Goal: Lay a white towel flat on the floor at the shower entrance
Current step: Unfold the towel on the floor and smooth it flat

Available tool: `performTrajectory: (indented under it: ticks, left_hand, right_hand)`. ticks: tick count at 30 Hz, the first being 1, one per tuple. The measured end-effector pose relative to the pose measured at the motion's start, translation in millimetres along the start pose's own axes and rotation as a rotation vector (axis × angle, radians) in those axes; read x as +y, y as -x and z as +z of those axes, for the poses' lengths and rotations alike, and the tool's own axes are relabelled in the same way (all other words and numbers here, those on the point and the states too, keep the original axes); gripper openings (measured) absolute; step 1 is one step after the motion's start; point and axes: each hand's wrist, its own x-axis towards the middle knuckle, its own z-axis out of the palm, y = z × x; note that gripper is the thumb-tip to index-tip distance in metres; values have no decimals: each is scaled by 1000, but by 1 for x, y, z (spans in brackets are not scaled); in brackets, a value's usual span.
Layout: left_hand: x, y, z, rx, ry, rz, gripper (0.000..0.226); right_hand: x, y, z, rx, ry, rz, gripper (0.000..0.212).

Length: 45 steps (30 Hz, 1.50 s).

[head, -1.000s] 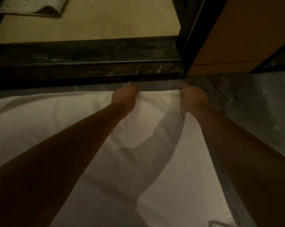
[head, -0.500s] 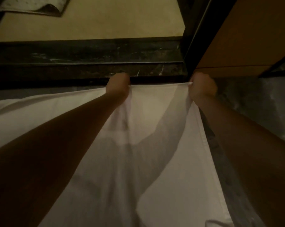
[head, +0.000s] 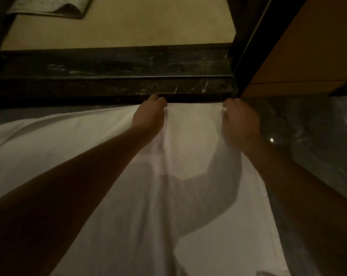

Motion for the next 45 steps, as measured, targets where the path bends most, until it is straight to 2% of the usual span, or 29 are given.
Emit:
performTrajectory:
  ticks: [3, 7, 13, 17, 22, 27, 32, 39, 45]
  left_hand:
    - [-9, 18, 6, 5, -16, 30, 20]
    - [-13, 24, 11, -11, -54, 67, 28]
    - [-18, 15, -10, -199, -106, 83, 32]
    - [-36, 21, -26, -179, -144, 79, 43]
    - [-72, 37, -47, -154, -160, 54, 47]
    - [-125, 51, -81, -148, -180, -6, 45]
    - [-176, 64, -111, -179, -232, -55, 44]
    - [-239, 86, -138, -261, -298, -96, 43]
    - [-289, 99, -148, -233, -306, -201, 33]
  right_hand:
    - [-23, 19, 13, -48, -19, -139, 21]
    - [-33, 31, 22, -32, -64, -79, 32]
    - [-37, 13, 8, -179, 75, -82, 29]
    - [-58, -4, -5, -193, 130, -101, 46]
    - [-120, -17, -13, -214, 36, -140, 54]
    - [-197, -20, -14, -238, 26, -255, 50]
    - [-265, -16, -6, -289, -14, -282, 47]
    - [-332, -6, 8, -365, -5, -297, 48]
    - [-384, -11, 19, -374, -3, -359, 41]
